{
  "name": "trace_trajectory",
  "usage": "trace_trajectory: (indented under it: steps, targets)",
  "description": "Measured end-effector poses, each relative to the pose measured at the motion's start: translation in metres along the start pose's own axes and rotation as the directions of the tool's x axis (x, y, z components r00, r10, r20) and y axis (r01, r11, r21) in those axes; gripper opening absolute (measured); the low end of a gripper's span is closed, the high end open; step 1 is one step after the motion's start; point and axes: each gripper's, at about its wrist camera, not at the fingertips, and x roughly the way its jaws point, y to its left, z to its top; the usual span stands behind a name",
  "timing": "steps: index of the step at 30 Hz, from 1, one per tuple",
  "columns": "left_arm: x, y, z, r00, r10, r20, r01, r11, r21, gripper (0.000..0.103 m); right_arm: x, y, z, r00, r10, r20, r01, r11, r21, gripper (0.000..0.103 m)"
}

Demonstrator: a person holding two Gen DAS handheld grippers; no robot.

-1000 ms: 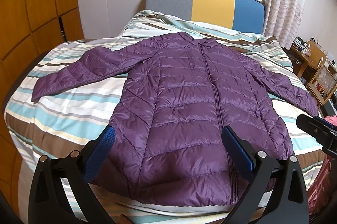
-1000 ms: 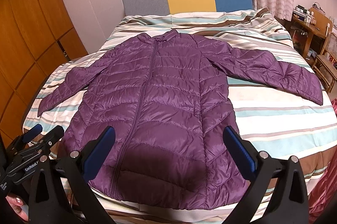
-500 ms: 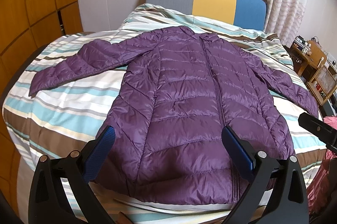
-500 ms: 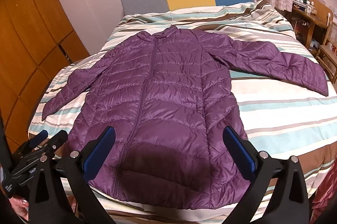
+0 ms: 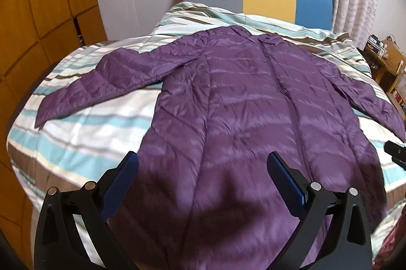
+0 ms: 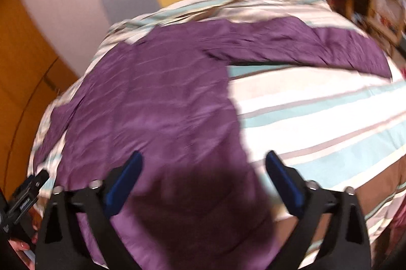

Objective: Fold large clothes
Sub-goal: 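Grasp the sleeve cuff with the right gripper and lift it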

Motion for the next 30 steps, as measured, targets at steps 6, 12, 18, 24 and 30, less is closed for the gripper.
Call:
trace_trajectory:
  steps: [6,12,18,24,30]
  targets:
    - [0.057,0.019,0.028,0.999,-0.010,-0.030,0.008,0.998,-0.062,0.100,0.028,-0.097,0.035,0.993,-0.110,0.030,0.101,0.969,0.226,0.074]
    - [0.111,0.035,0.048,0.996,0.062,-0.063,-0.069,0.991,-0.117,0.100,0.032,-0.183,0.067,0.971,-0.226,0.081,0.176,0.900,0.398,0.074]
    - [0.139,0.041,0.042,0.992,0.086,-0.090,-0.097,0.987,-0.128,0.100,0.025,-0.239,0.085,0.960,-0.238,0.150,0.121,0.831,0.543,0.073]
    - [0.143,0.045,0.035,0.995,0.062,-0.082,-0.075,0.984,-0.162,0.100,0.023,-0.277,0.102,0.929,-0.294,0.222,0.084,0.755,0.650,0.071]
    - [0.149,0.036,0.036,0.990,0.093,-0.104,-0.106,0.986,-0.126,0.100,0.020,-0.300,0.107,0.912,-0.347,0.221,0.081,0.678,0.731,0.031]
